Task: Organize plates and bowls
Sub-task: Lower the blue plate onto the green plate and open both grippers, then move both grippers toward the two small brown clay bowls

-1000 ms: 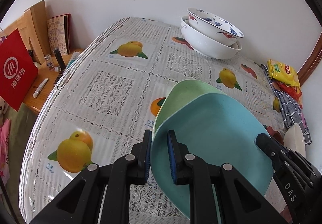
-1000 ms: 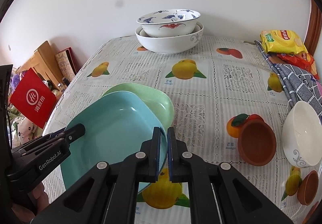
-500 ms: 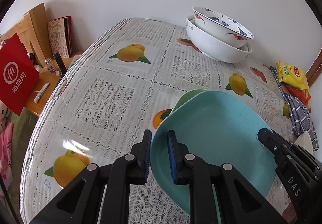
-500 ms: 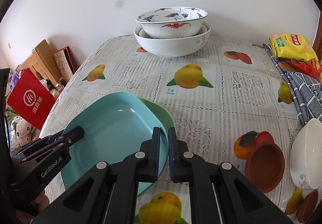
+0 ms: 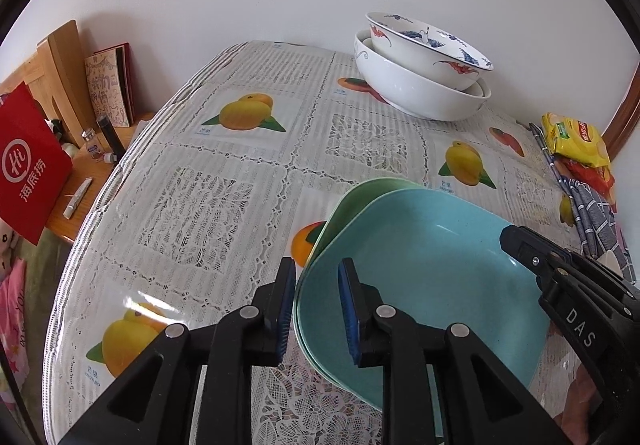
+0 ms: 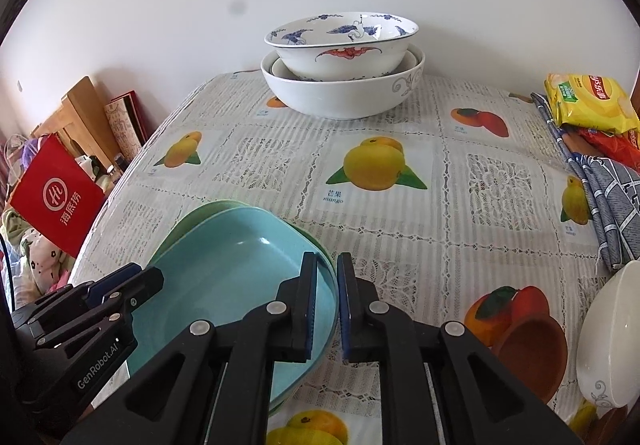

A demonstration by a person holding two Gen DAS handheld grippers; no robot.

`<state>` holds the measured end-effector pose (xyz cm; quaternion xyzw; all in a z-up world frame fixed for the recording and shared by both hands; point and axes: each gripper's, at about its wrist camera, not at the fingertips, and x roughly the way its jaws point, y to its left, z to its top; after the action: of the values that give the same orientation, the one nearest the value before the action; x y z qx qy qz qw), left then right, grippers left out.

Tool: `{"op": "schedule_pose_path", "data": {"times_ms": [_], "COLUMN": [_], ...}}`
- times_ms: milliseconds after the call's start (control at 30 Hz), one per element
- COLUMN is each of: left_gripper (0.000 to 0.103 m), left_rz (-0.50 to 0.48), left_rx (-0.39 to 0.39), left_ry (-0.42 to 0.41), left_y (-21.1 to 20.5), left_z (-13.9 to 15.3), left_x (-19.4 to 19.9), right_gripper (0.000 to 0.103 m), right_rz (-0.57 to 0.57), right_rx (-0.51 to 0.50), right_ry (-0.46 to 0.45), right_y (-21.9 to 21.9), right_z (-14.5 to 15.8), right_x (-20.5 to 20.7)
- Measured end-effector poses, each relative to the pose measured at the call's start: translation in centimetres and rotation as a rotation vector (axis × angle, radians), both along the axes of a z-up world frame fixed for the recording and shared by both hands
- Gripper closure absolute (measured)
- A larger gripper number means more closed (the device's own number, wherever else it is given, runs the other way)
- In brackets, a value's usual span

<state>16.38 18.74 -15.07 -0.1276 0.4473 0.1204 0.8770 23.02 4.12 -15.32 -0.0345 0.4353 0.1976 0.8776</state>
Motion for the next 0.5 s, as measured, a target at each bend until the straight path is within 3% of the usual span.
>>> {"op": "schedule_pose_path", "data": {"times_ms": [500], "left_gripper": [0.063], "left_rz": [-0.019], "left_rx": [0.013], "left_ry": [-0.035], "left_y": [-1.3], "left_z": [2.6], "left_x": [-2.1], "right_gripper": [0.076], "right_rz": [0.0], "right_rx": [0.014], "right_ry": [-0.028], "right_y": [-2.3], "right_z": [2.0], "right_x": [-3.2]}}
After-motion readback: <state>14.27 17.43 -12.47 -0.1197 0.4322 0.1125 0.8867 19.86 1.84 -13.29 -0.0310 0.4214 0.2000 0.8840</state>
